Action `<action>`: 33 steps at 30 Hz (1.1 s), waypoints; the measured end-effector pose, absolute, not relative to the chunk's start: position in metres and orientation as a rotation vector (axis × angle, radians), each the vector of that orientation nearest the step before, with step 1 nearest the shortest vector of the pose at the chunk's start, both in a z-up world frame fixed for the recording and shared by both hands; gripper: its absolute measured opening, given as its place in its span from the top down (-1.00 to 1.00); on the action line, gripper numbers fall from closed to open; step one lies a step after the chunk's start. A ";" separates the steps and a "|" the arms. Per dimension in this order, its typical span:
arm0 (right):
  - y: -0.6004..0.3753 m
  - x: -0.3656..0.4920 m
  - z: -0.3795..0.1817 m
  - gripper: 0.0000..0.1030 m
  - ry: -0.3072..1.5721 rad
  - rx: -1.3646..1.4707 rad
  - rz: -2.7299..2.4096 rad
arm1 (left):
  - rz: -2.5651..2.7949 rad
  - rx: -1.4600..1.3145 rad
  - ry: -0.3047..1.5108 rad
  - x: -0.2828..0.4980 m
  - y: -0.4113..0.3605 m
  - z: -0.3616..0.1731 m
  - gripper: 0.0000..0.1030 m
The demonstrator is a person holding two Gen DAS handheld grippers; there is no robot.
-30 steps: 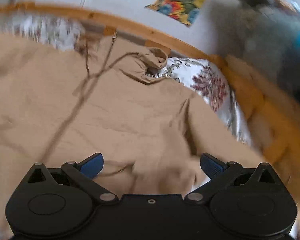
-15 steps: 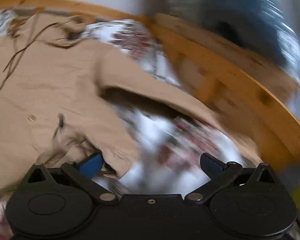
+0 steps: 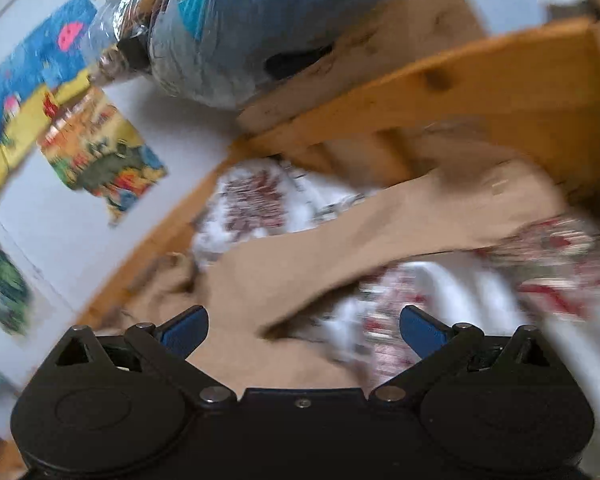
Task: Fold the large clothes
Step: 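Move the right gripper to the jacket's side edge and grasp it, then fold the grasped side with the right gripper over toward the zipper, release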
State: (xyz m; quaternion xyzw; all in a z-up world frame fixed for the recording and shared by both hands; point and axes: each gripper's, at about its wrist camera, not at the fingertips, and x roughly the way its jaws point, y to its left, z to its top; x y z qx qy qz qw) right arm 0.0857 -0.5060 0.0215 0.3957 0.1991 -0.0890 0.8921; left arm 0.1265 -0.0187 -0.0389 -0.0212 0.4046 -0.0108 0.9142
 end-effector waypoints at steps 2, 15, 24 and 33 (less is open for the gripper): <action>-0.500 0.104 0.022 -0.90 0.441 0.822 -0.203 | -0.033 -0.042 0.834 0.132 -0.014 -0.037 -0.99; -0.495 0.149 0.008 0.46 0.332 0.840 -0.680 | 0.026 -0.029 0.795 0.154 0.048 -0.016 -0.99; -0.398 0.208 0.090 0.86 0.034 0.188 -0.510 | 0.077 -0.020 0.801 0.135 0.071 -0.018 -0.99; -0.192 0.206 -0.021 0.78 0.256 -0.922 0.269 | 0.089 -0.076 0.795 0.140 0.072 -0.011 -0.99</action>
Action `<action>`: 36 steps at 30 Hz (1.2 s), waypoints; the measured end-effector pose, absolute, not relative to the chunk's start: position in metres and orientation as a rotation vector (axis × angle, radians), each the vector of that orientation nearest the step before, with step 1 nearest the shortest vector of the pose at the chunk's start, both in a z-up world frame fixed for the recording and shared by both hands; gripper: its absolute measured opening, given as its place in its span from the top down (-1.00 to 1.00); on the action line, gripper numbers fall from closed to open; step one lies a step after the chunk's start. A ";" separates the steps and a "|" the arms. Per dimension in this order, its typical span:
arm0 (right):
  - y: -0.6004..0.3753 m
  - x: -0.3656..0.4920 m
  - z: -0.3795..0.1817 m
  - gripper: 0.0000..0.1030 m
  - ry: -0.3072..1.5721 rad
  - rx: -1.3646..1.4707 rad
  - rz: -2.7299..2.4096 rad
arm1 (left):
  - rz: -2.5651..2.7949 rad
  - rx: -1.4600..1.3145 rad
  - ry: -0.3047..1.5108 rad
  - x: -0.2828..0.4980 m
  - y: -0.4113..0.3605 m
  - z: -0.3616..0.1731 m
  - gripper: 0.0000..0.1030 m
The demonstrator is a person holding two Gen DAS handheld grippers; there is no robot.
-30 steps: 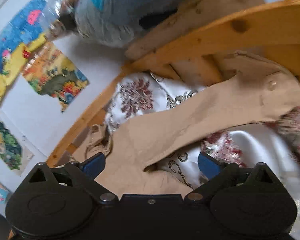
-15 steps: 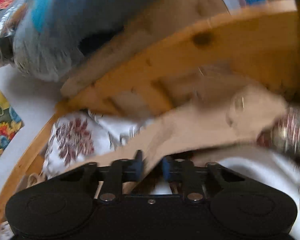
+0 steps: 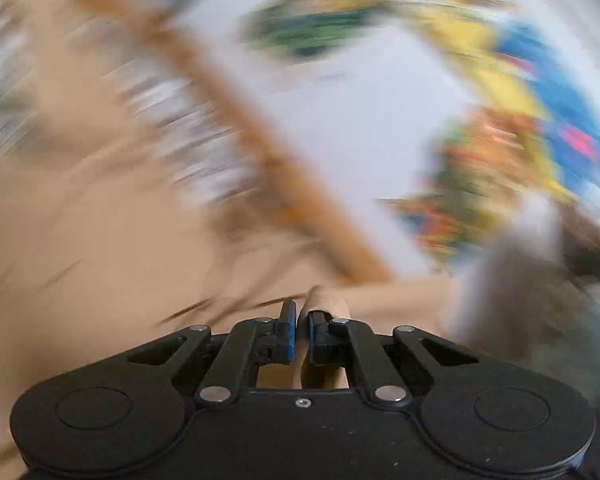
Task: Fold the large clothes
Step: 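Fold the grasped side with the right gripper over toward the zipper, release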
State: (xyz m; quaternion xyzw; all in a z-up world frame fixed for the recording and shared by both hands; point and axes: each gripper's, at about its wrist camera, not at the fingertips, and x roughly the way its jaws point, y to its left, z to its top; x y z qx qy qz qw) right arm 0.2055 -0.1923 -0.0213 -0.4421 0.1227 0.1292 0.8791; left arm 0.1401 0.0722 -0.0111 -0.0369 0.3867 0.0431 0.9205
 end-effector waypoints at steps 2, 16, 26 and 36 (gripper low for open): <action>-0.195 0.198 -0.045 0.60 0.354 -0.937 0.324 | 0.089 -0.072 0.797 0.140 0.072 -0.011 -0.99; -0.287 0.190 -0.006 -0.58 0.578 -0.091 0.281 | -0.005 -0.018 0.829 0.158 0.033 0.006 -0.99; -0.345 0.303 -0.053 -0.03 0.920 0.208 0.167 | -0.061 0.242 0.940 0.201 0.020 0.020 -0.99; -0.304 0.301 -0.004 0.94 0.655 0.318 0.445 | -0.279 0.117 0.978 0.231 0.001 -0.014 -0.99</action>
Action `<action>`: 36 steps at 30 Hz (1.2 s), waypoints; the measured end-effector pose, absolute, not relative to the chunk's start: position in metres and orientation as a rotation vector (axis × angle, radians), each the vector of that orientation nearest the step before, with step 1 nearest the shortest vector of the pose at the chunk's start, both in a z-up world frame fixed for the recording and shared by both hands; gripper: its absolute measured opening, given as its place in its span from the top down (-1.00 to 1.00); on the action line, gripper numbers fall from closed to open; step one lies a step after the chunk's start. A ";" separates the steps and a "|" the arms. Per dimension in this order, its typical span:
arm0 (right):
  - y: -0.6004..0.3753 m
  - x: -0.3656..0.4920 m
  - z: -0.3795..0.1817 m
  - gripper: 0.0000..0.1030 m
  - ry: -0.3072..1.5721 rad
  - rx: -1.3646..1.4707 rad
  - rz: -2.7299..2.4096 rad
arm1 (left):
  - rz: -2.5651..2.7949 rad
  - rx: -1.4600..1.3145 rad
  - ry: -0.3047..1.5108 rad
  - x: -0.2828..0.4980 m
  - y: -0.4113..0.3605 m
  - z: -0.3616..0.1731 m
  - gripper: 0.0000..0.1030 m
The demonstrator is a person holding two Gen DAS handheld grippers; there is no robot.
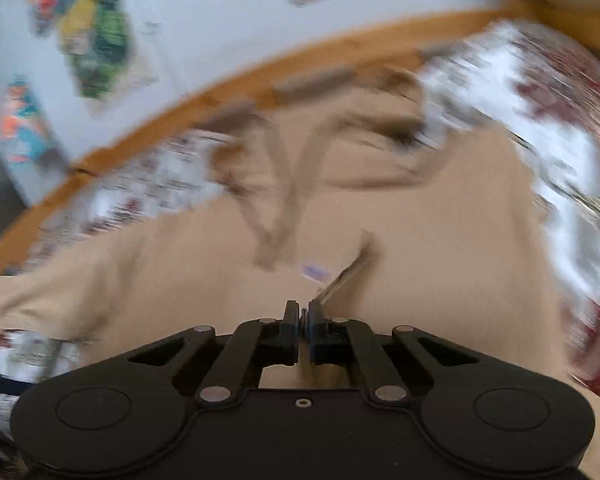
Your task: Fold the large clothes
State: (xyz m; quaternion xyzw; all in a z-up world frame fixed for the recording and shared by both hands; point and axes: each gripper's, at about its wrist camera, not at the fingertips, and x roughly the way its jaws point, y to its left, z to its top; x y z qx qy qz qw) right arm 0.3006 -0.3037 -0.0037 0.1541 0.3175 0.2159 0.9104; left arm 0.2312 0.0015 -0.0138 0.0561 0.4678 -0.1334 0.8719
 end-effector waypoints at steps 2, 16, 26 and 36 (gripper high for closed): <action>-0.278 0.302 -0.001 1.00 0.654 0.350 0.588 | -0.347 0.115 0.975 0.232 -0.011 -0.021 -0.99; -0.307 0.272 0.000 -0.22 0.614 0.223 0.386 | -0.406 0.099 0.910 0.217 -0.026 -0.046 -0.99; -0.345 0.288 -0.065 0.65 0.749 0.691 0.132 | -0.235 -0.045 0.838 0.231 0.003 -0.012 -0.99; -0.206 0.237 -0.011 0.92 0.457 0.240 0.622 | -0.247 -0.503 0.726 0.279 0.092 0.025 -0.97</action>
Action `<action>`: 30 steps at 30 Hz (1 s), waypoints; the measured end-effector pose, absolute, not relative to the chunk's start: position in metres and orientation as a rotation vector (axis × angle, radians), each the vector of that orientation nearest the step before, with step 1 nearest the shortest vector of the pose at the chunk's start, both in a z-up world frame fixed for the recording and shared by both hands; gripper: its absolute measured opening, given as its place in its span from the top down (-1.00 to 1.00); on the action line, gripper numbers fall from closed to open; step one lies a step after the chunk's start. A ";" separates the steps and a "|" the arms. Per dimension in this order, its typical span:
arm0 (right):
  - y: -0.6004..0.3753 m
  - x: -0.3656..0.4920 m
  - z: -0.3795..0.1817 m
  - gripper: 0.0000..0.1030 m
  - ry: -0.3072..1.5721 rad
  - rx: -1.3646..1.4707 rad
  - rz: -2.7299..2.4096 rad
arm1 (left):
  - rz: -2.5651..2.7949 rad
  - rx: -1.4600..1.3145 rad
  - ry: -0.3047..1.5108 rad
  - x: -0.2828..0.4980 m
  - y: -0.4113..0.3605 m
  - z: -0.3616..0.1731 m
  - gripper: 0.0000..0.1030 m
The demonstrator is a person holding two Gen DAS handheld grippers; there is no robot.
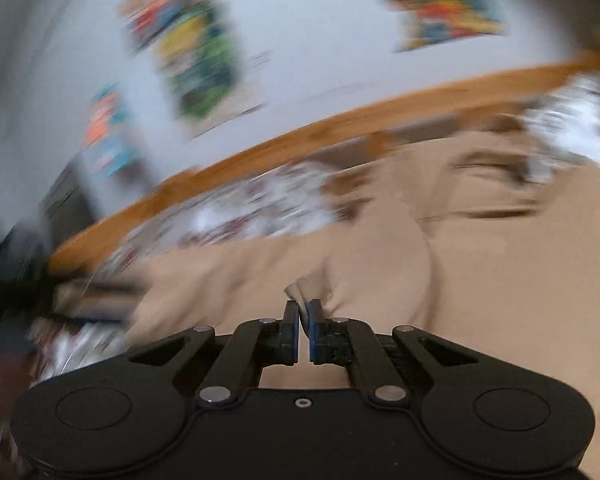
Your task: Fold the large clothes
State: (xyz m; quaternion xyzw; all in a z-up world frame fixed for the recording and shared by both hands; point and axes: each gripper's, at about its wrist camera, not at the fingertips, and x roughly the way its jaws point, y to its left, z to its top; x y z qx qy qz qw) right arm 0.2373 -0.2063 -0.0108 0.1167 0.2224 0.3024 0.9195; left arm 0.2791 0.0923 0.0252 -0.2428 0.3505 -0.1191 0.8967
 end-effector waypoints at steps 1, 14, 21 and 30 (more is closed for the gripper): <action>-0.190 0.233 -0.014 0.88 0.472 0.200 0.664 | -0.259 -0.523 0.747 0.286 0.096 0.021 -0.97; -0.314 0.247 -0.018 -0.51 0.421 -0.043 0.033 | -0.087 -0.197 1.009 0.315 0.043 -0.067 -0.77; -0.431 0.299 -0.059 0.76 0.713 0.493 -0.062 | -0.121 -0.045 0.976 0.309 0.007 -0.073 -0.90; -0.410 0.313 -0.041 0.95 0.678 0.135 -0.169 | -0.091 0.097 1.019 0.307 -0.032 -0.077 -0.91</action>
